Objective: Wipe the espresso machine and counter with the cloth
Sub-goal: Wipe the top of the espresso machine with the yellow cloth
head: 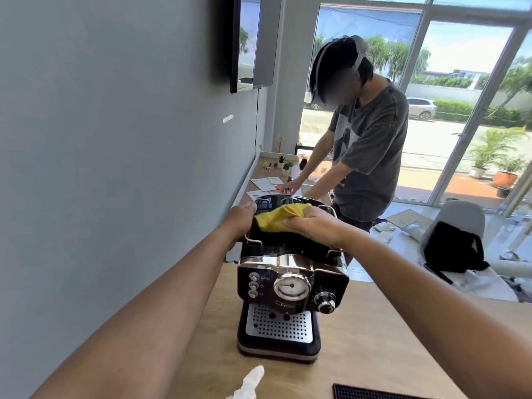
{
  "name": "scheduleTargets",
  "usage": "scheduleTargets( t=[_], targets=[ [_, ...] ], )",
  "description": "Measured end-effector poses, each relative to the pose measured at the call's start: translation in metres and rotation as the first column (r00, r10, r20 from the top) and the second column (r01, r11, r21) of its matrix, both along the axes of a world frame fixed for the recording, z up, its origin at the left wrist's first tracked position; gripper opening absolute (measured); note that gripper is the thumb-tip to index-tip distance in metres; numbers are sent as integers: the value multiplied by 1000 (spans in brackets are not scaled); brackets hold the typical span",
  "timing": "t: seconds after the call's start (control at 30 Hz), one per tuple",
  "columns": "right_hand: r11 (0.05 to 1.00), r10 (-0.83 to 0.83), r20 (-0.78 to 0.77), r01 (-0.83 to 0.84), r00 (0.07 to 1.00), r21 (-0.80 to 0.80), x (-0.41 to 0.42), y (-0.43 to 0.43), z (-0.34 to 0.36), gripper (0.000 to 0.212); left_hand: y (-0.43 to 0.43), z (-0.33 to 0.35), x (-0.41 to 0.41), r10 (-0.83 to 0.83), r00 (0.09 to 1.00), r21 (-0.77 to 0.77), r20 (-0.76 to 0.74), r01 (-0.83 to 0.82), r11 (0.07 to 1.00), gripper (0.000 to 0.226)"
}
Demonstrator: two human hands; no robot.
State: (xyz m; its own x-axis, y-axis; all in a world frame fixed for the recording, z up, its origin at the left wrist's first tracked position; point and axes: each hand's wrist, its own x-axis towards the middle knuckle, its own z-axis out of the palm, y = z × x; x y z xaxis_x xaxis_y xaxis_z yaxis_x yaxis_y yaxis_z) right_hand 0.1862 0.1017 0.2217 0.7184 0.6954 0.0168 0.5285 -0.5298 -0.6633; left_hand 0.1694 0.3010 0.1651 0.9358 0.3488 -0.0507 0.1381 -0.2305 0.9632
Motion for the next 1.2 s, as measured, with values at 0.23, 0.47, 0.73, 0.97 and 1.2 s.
scheduleTargets(
  t=[0.23, 0.47, 0.73, 0.97, 1.2],
  targets=[
    [977, 144, -10, -144, 990, -160, -27, -3, 4, 32, -2, -2, 0, 2, 1000, 62, 8, -2, 998, 33],
    [996, -61, -26, 59, 998, -67, -18, -18, 9, 30, 2, -4, 5, 1, 1000, 12, -5, -1, 1000, 24],
    [982, 127, 85, -113, 988, -150, -42, -30, -19, 70, 4, -2, 8, 15, 998, 33, -54, -14, 999, 31],
    [994, -38, 202, 57, 979, -90, -47, -21, -12, 38, 3, 0, 8, 40, 998, 56, -51, -37, 998, 32],
    [996, 77, -8, -77, 997, 41, -59, -38, -9, 31, 2, -2, 9, 51, 997, 55, -64, -48, 997, 41]
  ],
)
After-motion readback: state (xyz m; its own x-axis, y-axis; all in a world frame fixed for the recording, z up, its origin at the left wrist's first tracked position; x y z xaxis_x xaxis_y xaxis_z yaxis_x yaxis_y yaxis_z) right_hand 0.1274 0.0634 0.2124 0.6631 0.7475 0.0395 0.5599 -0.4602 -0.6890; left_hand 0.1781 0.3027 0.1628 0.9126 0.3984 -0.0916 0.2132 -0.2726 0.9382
